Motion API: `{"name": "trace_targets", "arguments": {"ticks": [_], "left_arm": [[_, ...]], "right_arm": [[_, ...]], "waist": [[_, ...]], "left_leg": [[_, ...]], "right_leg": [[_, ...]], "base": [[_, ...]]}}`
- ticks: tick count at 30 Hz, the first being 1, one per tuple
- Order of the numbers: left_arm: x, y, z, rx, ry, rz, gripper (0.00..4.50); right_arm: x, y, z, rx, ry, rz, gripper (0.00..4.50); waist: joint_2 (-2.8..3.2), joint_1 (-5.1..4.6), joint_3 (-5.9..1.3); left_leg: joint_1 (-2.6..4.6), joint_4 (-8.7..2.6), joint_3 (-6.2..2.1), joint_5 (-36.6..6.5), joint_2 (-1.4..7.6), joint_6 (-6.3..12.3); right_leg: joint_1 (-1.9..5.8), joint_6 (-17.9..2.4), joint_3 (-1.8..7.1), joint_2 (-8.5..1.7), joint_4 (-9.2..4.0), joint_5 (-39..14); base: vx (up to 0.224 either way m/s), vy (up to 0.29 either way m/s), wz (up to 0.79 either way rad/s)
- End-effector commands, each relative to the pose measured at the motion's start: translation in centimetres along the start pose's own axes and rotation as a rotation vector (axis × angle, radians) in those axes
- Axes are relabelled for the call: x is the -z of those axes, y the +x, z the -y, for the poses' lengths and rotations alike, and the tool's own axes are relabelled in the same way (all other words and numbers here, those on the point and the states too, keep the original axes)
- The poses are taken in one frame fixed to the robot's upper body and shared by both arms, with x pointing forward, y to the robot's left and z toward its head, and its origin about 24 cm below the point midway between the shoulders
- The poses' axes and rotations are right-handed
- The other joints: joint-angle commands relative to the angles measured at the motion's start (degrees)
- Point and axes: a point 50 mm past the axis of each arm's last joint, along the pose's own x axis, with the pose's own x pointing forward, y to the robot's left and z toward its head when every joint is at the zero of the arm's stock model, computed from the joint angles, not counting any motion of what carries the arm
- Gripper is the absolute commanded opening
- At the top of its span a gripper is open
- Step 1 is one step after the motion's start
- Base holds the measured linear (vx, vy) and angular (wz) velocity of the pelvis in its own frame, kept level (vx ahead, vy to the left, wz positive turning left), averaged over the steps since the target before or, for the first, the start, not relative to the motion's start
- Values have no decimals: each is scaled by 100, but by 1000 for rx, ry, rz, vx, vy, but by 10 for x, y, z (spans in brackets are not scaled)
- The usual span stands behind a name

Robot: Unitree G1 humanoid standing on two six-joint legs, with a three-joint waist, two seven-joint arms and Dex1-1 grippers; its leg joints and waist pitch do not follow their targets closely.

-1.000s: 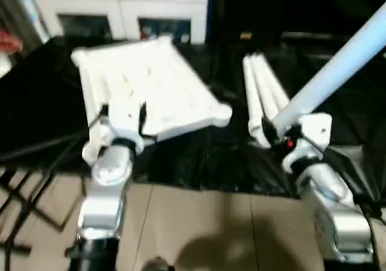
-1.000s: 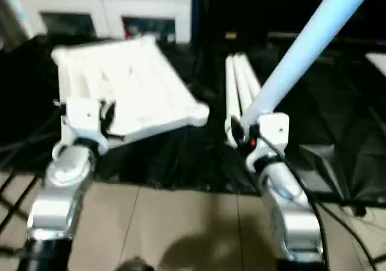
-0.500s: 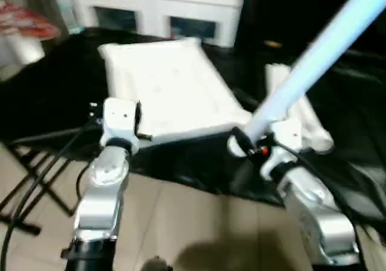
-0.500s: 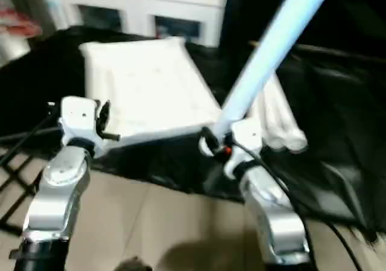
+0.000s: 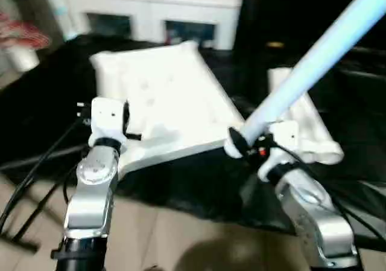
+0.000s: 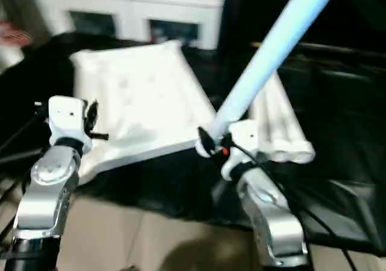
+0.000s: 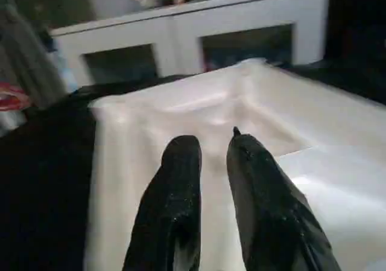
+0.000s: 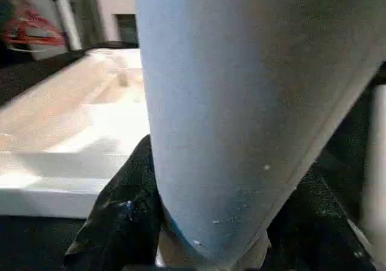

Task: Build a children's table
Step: Insert table leg to table base

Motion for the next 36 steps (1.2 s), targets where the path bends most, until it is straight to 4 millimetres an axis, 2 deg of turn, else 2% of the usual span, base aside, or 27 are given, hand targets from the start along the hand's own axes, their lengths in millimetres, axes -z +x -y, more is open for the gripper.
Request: {"name": "trace_targets", "arguments": {"ticks": [1,2,3,5,6,7,8,10,11,13,14,16,17,18,19,20,21,22,24,25,26,27,28,29,31,33,36], "left_arm": [[-2,1,2,17,0,2,97],[-2,1,2,18,-2,1,97],[-2,1,2,18,-3,1,97],[-1,1,2,19,-5,1,97],[-1,2,3,21,-7,1,97],[-1,2,3,23,-9,1,97],[-1,2,3,27,-13,1,97],[0,2,4,37,-22,0,97],[0,1,5,42,-23,-3,97],[1,1,5,50,-25,-6,97],[1,1,5,50,-25,-6,97],[2,1,5,53,-24,-8,97],[2,1,5,54,-25,-9,97],[2,1,5,55,-24,-10,97],[2,1,5,56,-24,-11,97],[3,1,5,57,-25,-11,97],[3,1,5,58,-24,-12,97],[3,1,5,58,-24,-13,97],[3,1,6,74,-27,-14,97],[3,1,7,89,-34,-14,97],[3,1,8,95,-37,-14,97],[3,0,12,153,-43,-17,97],[4,0,13,171,-39,-22,97],[6,0,19,263,-14,-48,97],[11,0,26,392,27,-101,97],[15,0,32,485,46,-134,97],[18,-2,42,657,64,-179,97]], "right_arm": [[-9,-1,2,10,-12,48,189],[-9,-1,2,12,-13,47,189],[-9,-1,3,21,-14,45,189],[-8,-2,7,53,-17,40,189],[-7,-2,10,73,-24,38,189],[-7,-2,12,86,-28,36,189],[-8,-2,15,103,-33,38,189],[-10,-3,20,122,-27,45,189],[-12,-4,23,128,-26,54,189],[-14,-4,25,127,-27,58,189],[-14,-4,25,127,-27,58,189],[-15,-5,25,115,-36,58,189],[-15,-5,25,112,-39,58,189],[-15,-5,25,109,-38,57,189],[-15,-5,24,107,-40,55,189],[-15,-5,24,103,-45,52,189],[-14,-5,24,102,-48,50,189],[-14,-5,24,102,-49,50,189],[-15,-5,24,99,-43,54,189],[-16,-5,24,98,-41,56,189],[-16,-5,24,98,-40,56,189],[-17,-4,25,97,-39,59,189],[-17,-4,25,96,-38,60,189],[-18,-3,25,87,-35,62,189],[-19,-2,26,76,-32,58,189],[-19,-1,26,72,-34,50,189],[-19,0,28,69,-43,42,189]], "waist": [[-120,295,-295],[-170,279,-256],[-66,305,-213],[164,271,-177],[314,117,-149],[407,87,-225],[463,-91,-290],[460,-176,-329],[335,-234,-264],[99,-120,-234],[-34,112,-374],[16,209,-339],[41,200,-335],[258,179,-383],[538,50,-375],[560,-266,-419],[506,-275,-471],[477,-295,-481],[367,-238,-381],[253,-213,-304],[122,-190,-281],[-87,38,-210],[-85,194,-297],[-46,218,-282],[42,129,-281],[153,137,-386],[196,165,-371]], "left_leg": [[-399,323,-113,-223,42,638],[-462,354,-125,-52,58,422],[-494,263,-169,240,115,163],[-251,-214,-154,281,311,117],[-217,-753,-197,-740,500,92],[112,-792,-280,-1242,611,73],[545,-914,-575,-1933,846,242],[684,-987,-771,-1951,955,625],[695,-937,-729,-1701,897,1313],[141,-619,-135,-1185,296,1238],[-407,-1,-10,-303,-17,1077],[-592,210,-124,97,183,728],[-736,113,-135,536,171,505],[-583,-310,-163,1089,328,523],[-110,-639,-368,897,551,817],[576,-735,-932,187,1007,1637],[711,-689,-1039,35,1111,1901],[716,-630,-1071,185,1109,2119],[498,-705,-831,535,980,2460],[279,-699,-516,-3,710,2130],[180,-614,-361,-520,511,1784],[-208,-53,-29,-841,-14,1108],[-416,137,-211,1,110,614],[-434,-158,-252,828,177,234],[-340,-459,-224,1546,307,100],[-160,-398,-224,1661,404,-62],[-138,-469,-194,883,456,-178]], "right_leg": [[874,-664,744,-938,-1076,-1570],[915,-707,667,-865,-1089,-1988],[916,-925,556,-792,-1111,-2356],[762,-1212,274,-583,-1215,-2747],[814,-952,-114,-123,-1070,-2568],[616,-915,-179,-19,-953,-2290],[370,-1017,-263,59,-608,-1186],[229,-779,-286,46,-355,-470],[103,-427,-218,-65,-320,-40],[691,-896,140,-421,-882,304],[1378,-1117,583,-786,-1090,100],[1382,-1386,661,-979,-1130,-35],[1422,-1419,373,-673,-1061,71],[1256,-1280,35,-391,-979,65],[868,-824,-351,95,-776,-464],[234,-505,-381,204,-103,-985],[94,-332,-319,132,48,-971],[-37,-118,-289,116,175,-852],[-221,399,-148,11,266,-242],[-84,182,-41,-54,-134,206],[58,85,122,-185,-491,306],[556,10,660,-733,-1097,-1230],[810,-225,827,-958,-1033,-1669],[740,-221,556,-683,-825,-797],[485,-176,231,-214,-610,982],[349,-493,192,-125,-469,1636],[316,-1039,175,-172,-521,1313]], "base": [[67,-66,5],[59,-62,-10],[89,-68,-10],[61,0,-5],[0,0,0],[100,78,-3],[114,55,7],[108,51,8],[106,26,9],[121,-1,15],[94,-23,13],[80,-9,4],[99,9,-5],[99,9,-5],[118,49,-2],[141,55,2],[141,55,2],[116,25,4],[70,6,1],[0,0,0],[31,-86,6],[31,-86,6],[34,-104,3],[36,-73,-6],[18,-37,-3],[0,0,0],[0,0,0]]}}
